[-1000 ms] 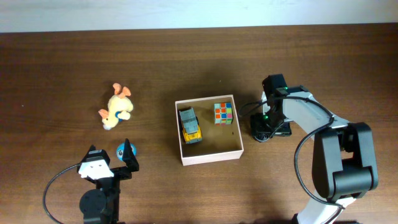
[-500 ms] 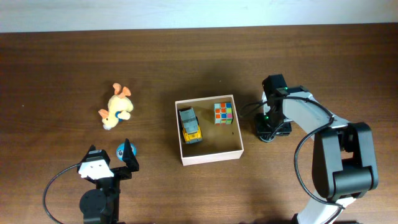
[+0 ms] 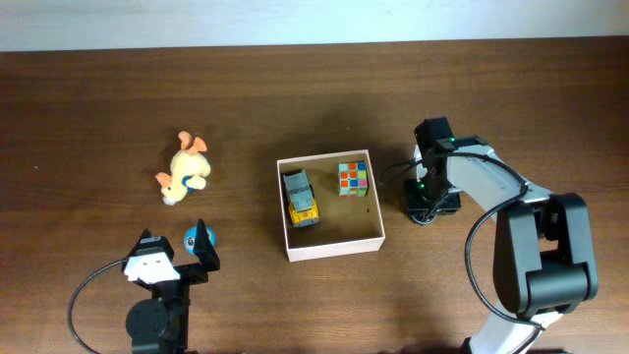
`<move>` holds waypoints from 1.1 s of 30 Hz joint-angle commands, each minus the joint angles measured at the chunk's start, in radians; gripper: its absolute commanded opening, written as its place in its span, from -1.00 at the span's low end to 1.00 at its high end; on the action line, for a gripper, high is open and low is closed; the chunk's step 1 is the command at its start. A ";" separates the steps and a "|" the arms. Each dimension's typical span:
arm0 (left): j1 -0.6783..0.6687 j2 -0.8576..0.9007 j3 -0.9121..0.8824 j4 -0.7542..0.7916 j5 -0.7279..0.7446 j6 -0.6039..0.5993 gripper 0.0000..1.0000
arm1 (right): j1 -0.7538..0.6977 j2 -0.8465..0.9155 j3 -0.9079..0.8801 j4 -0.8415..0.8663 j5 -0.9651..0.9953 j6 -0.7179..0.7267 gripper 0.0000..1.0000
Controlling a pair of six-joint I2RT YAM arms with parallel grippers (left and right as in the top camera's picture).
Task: Pack container
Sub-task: 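Lower the right gripper and close it on the black puck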
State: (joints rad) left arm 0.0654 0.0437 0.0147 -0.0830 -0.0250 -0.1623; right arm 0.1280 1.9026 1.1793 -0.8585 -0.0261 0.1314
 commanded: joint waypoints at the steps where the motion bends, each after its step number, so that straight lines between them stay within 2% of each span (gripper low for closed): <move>1: 0.006 -0.007 -0.006 0.000 0.014 -0.005 0.99 | 0.005 -0.013 -0.012 0.001 0.012 0.004 0.01; 10: 0.006 -0.007 -0.006 0.000 0.014 -0.005 0.98 | 0.005 -0.013 0.003 -0.022 0.012 0.004 0.11; 19: 0.006 -0.007 -0.006 0.000 0.014 -0.005 0.99 | 0.005 -0.014 0.100 -0.132 0.011 0.004 0.12; 33: 0.006 -0.008 -0.006 0.000 0.014 -0.005 0.98 | 0.005 -0.013 0.104 -0.109 0.012 -0.004 0.22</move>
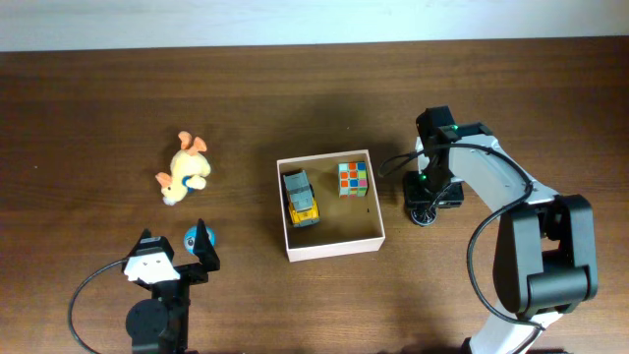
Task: Pack container
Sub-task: 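Lower the right gripper and close it on the black puck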
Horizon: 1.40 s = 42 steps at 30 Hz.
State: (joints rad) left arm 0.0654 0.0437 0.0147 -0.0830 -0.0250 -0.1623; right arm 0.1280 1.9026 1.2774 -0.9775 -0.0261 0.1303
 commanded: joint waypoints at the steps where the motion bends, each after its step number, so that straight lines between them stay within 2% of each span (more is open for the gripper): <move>1: 0.006 -0.007 -0.006 0.000 0.014 -0.005 0.98 | 0.005 -0.013 0.001 0.014 0.012 -0.003 0.22; 29: 0.006 -0.007 -0.006 0.000 0.014 -0.005 0.98 | 0.005 -0.011 -0.097 0.061 0.011 -0.002 0.20; 34: 0.006 -0.007 -0.006 0.000 0.014 -0.005 0.99 | 0.005 -0.011 -0.097 0.069 0.012 -0.002 0.04; 42: 0.006 -0.007 -0.006 0.000 0.014 -0.005 0.99 | 0.005 -0.011 -0.097 0.080 0.012 -0.002 -0.09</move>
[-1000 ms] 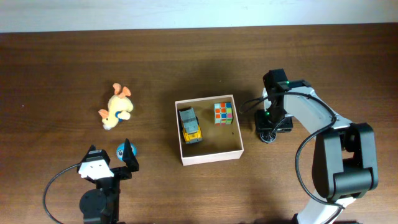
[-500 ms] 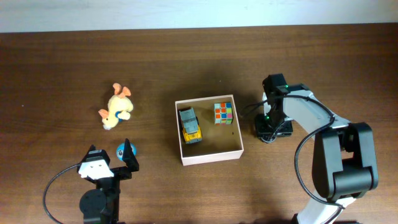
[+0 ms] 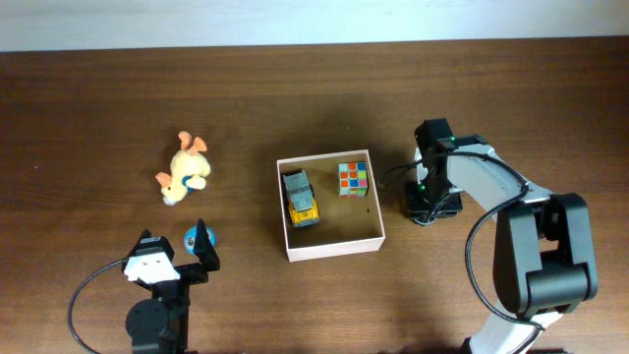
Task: Pack container
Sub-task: 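Lower the right gripper and close it on the black puck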
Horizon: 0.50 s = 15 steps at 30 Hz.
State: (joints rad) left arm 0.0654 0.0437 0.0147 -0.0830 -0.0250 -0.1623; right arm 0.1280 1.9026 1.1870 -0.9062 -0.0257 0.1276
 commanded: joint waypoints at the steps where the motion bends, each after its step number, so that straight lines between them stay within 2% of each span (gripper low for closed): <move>1: 0.006 -0.007 -0.006 0.000 0.014 -0.005 0.99 | 0.005 -0.011 -0.006 0.009 0.011 0.001 -0.08; 15: 0.006 -0.007 -0.006 0.000 0.014 -0.005 0.98 | 0.005 -0.011 0.051 -0.053 0.011 0.000 -0.07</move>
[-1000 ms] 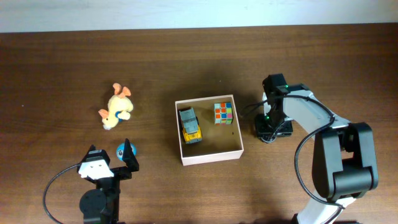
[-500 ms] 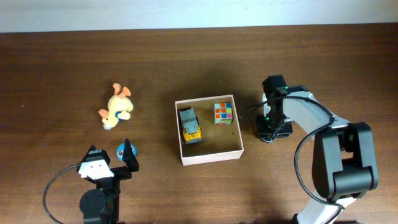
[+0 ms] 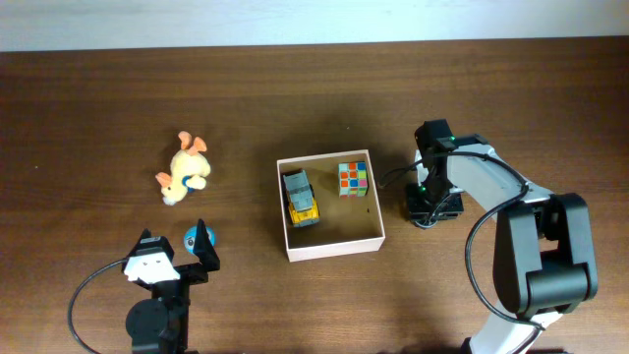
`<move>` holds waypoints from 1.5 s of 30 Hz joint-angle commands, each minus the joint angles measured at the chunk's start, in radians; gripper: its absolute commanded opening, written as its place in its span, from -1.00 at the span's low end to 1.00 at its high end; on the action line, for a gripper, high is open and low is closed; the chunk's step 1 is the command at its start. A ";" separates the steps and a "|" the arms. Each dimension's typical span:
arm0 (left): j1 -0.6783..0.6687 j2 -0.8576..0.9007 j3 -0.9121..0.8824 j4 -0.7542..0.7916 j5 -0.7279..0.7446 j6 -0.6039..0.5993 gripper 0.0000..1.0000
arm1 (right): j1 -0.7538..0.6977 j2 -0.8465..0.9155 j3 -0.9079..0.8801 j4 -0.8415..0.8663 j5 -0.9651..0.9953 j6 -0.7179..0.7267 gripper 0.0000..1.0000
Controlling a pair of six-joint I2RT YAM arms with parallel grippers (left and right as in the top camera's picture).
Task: Pack container
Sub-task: 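Lower the right gripper and close it on the black puck, then lift the puck and carry it into the box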
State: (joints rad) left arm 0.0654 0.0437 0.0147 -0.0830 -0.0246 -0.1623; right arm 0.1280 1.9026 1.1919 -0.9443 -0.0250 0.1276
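Observation:
An open white box [image 3: 332,246] lies mid-table. Inside it are a yellow and grey toy truck [image 3: 301,198] and a colour cube [image 3: 353,178]. A yellow plush animal [image 3: 183,168] lies on the table to the left of the box. A small blue ball [image 3: 192,236] sits below the plush, between the spread fingers of my left gripper [image 3: 174,236], close to its right finger; the gripper is open. My right gripper [image 3: 432,206] points down at the table just right of the box, and its jaws are hidden under the wrist.
The brown wooden table [image 3: 98,98] runs to a pale wall edge at the top. Cables loop from both arm bases along the front edge. The right arm's base [image 3: 541,265] stands at the front right.
The right gripper stood just right of the box, then its wrist had shifted slightly to the right, then it was back where it began and stays there. The left gripper, ball, plush and box contents have kept their places throughout.

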 commanded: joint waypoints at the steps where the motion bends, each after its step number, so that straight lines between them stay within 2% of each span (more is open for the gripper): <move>1: 0.006 -0.007 -0.006 0.000 0.014 -0.005 0.98 | 0.005 -0.011 0.056 -0.024 0.011 0.000 -0.07; 14: 0.006 -0.007 -0.006 0.000 0.014 -0.005 0.99 | 0.026 -0.012 0.244 -0.182 0.010 -0.013 -0.07; 29: 0.006 -0.007 -0.006 0.000 0.014 -0.005 0.98 | 0.196 -0.013 0.544 -0.333 0.011 -0.019 -0.07; 37: 0.006 -0.007 -0.006 0.000 0.014 -0.005 0.99 | 0.355 -0.013 0.575 -0.306 0.062 -0.019 -0.07; 45: 0.006 -0.008 -0.006 0.000 0.014 -0.005 0.99 | 0.481 -0.003 0.574 -0.200 0.129 -0.019 -0.07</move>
State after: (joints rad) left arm 0.0654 0.0437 0.0147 -0.0830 -0.0246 -0.1623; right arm 0.5819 1.9026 1.7466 -1.1648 0.0578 0.1070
